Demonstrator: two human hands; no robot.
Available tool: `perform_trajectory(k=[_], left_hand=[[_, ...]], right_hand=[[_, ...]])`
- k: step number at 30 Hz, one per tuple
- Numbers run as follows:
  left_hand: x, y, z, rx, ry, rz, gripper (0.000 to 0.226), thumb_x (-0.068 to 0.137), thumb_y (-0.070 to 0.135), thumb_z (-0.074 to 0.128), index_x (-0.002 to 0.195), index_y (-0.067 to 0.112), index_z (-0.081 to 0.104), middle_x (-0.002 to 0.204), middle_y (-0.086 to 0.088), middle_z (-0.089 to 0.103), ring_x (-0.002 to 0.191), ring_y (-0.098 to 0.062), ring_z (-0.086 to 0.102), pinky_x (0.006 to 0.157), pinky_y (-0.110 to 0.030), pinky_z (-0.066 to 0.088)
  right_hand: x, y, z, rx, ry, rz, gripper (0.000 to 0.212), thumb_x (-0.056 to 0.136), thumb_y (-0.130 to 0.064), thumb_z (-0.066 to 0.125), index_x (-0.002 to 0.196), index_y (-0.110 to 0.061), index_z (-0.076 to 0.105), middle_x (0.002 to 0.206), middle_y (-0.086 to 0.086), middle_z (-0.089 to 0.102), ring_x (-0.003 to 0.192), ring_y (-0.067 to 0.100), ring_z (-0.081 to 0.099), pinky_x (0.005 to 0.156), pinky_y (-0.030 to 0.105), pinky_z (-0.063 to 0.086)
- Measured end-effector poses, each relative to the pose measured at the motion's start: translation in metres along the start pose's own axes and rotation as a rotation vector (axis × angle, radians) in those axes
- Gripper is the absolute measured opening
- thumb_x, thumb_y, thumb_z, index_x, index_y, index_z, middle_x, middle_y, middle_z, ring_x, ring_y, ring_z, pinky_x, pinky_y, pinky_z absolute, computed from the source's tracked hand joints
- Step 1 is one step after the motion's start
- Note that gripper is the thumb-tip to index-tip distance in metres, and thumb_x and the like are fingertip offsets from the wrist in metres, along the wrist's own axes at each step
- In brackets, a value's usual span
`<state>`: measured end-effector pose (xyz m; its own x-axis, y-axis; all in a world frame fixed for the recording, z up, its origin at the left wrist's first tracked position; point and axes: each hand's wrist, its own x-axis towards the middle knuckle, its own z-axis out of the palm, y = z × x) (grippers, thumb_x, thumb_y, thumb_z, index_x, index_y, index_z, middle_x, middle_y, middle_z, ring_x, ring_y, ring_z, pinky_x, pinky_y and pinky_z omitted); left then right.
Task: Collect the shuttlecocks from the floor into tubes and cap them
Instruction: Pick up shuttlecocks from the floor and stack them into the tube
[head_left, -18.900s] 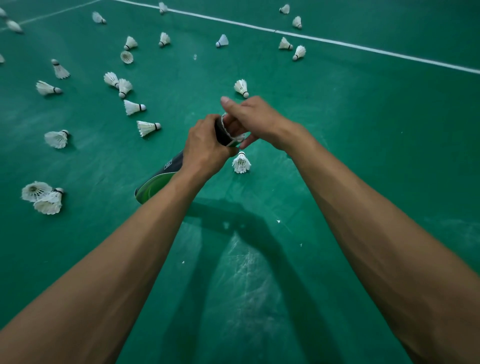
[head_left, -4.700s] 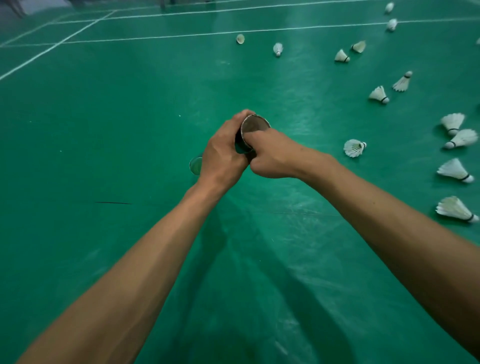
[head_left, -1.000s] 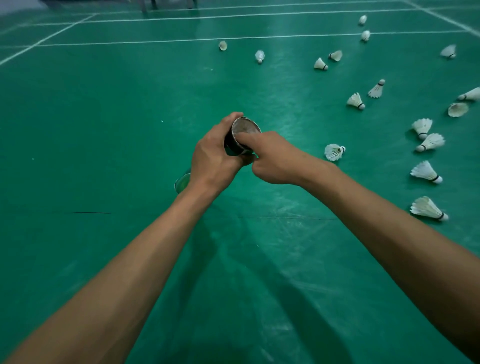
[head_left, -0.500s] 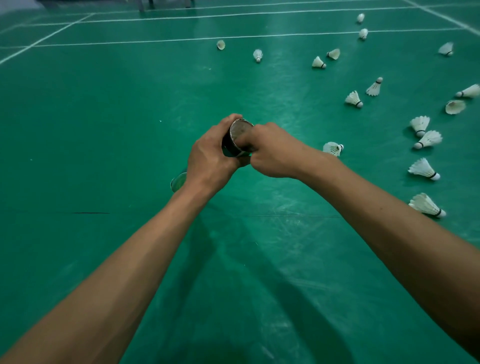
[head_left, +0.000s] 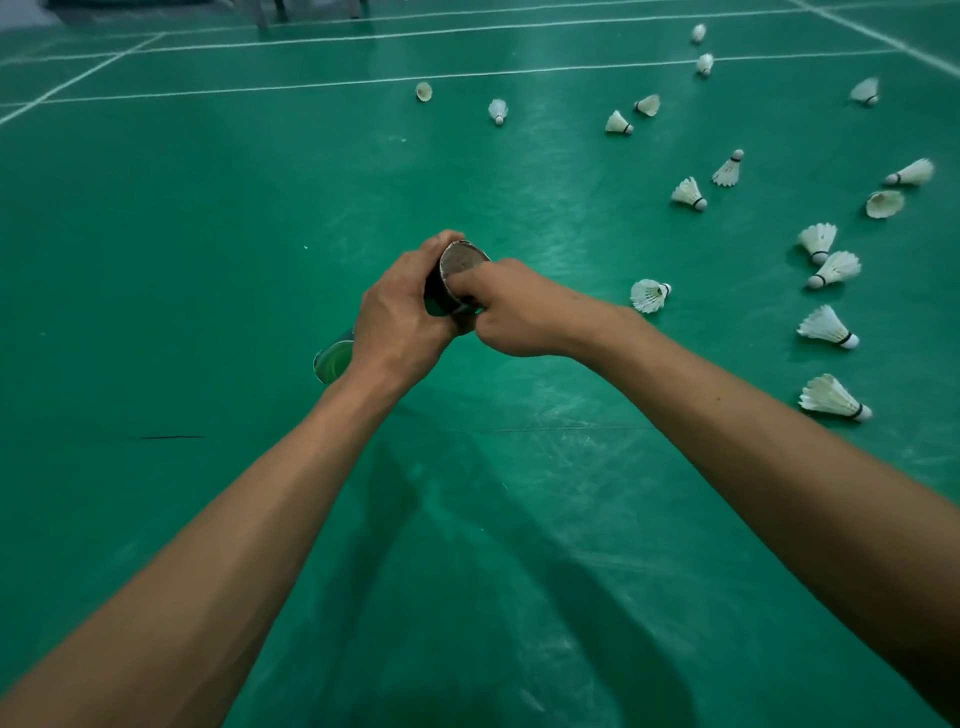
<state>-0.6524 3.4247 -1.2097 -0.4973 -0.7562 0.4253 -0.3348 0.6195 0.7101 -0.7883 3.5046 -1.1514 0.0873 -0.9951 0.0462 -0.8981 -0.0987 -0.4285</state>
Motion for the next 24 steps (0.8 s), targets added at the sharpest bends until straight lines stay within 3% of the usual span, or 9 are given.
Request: perform_trajectory(k=[3,6,8,10,13,16,18,20,24], left_hand=[[0.002,0.004,0.004,-0.042,0.004,-0.012,0.074,0.061,0.042,0.076,0.133,0.035,0.061,0.117,0.009,0.072,0.107,-0.018,0.069,0.097,-0.044,0.054],[0.008,0.006,0.009,-0.066,0.021,-0.029,0.077,0.06,0.038,0.081,0.134,0.031,0.062,0.116,0.011,0.073,0.106,-0.015,0.07,0.097,-0.04,0.054],[0.012,0.007,0.012,-0.058,0.028,-0.038,0.082,0.06,0.036,0.085,0.137,0.03,0.06,0.119,0.01,0.073,0.108,-0.014,0.07,0.098,-0.038,0.054],[0.015,0.009,0.015,-0.076,0.024,-0.052,0.083,0.059,0.036,0.086,0.138,0.032,0.06,0.119,0.011,0.073,0.107,-0.013,0.07,0.098,-0.038,0.055],[0.02,0.018,0.019,-0.093,0.025,-0.046,0.079,0.059,0.037,0.085,0.134,0.033,0.061,0.115,0.012,0.073,0.101,-0.011,0.07,0.095,-0.037,0.056],[0.022,0.033,0.018,-0.127,0.037,-0.035,0.072,0.062,0.035,0.079,0.132,0.029,0.063,0.107,0.016,0.071,0.089,0.006,0.063,0.089,-0.022,0.053],[0.021,0.044,0.017,-0.154,0.043,-0.028,0.07,0.063,0.042,0.068,0.131,0.028,0.064,0.107,0.016,0.071,0.089,0.011,0.062,0.087,-0.015,0.049],[0.02,0.051,0.017,-0.191,0.045,-0.027,0.069,0.061,0.044,0.059,0.128,0.028,0.065,0.105,0.018,0.071,0.09,0.01,0.063,0.088,-0.014,0.049],[0.019,0.051,0.014,-0.199,0.049,-0.043,0.066,0.059,0.041,0.063,0.124,0.031,0.067,0.098,0.021,0.072,0.087,0.006,0.065,0.088,-0.022,0.054]], right_hand=[[-0.001,0.003,-0.003,0.073,0.146,-0.001,0.021,0.075,-0.001,0.052,0.091,-0.002,0.066,0.073,0.0,0.06,0.074,0.026,0.053,0.057,0.016,0.039],[-0.003,0.002,-0.012,0.174,0.315,0.012,0.029,0.077,-0.003,0.057,0.098,-0.007,0.076,0.092,0.008,0.077,0.087,0.025,0.069,0.079,0.035,0.053],[-0.006,0.003,-0.018,0.216,0.444,0.045,0.035,0.077,-0.011,0.055,0.104,-0.01,0.077,0.099,0.006,0.078,0.093,0.021,0.071,0.084,0.035,0.054],[-0.009,0.005,-0.024,0.201,0.498,0.079,0.041,0.08,-0.014,0.053,0.116,-0.011,0.072,0.114,0.006,0.075,0.106,0.021,0.068,0.096,0.03,0.051],[-0.011,0.01,-0.028,0.183,0.457,0.125,0.055,0.092,-0.023,0.065,0.143,-0.006,0.051,0.145,0.011,0.054,0.134,0.023,0.05,0.108,0.02,0.03],[-0.011,0.015,-0.027,0.2,0.387,0.179,0.075,0.088,-0.038,0.074,0.148,-0.006,0.041,0.15,0.012,0.047,0.137,0.023,0.044,0.105,0.022,0.03],[-0.01,0.016,-0.025,0.193,0.396,0.175,0.072,0.085,-0.036,0.077,0.142,-0.005,0.047,0.14,0.013,0.055,0.129,0.025,0.051,0.095,0.021,0.034],[-0.01,0.015,-0.024,0.179,0.422,0.174,0.064,0.083,-0.034,0.077,0.135,-0.006,0.051,0.13,0.012,0.06,0.12,0.026,0.055,0.089,0.023,0.036],[-0.009,0.013,-0.027,0.177,0.444,0.204,0.059,0.083,-0.037,0.076,0.131,-0.008,0.056,0.122,0.01,0.064,0.112,0.025,0.059,0.091,0.033,0.045]])
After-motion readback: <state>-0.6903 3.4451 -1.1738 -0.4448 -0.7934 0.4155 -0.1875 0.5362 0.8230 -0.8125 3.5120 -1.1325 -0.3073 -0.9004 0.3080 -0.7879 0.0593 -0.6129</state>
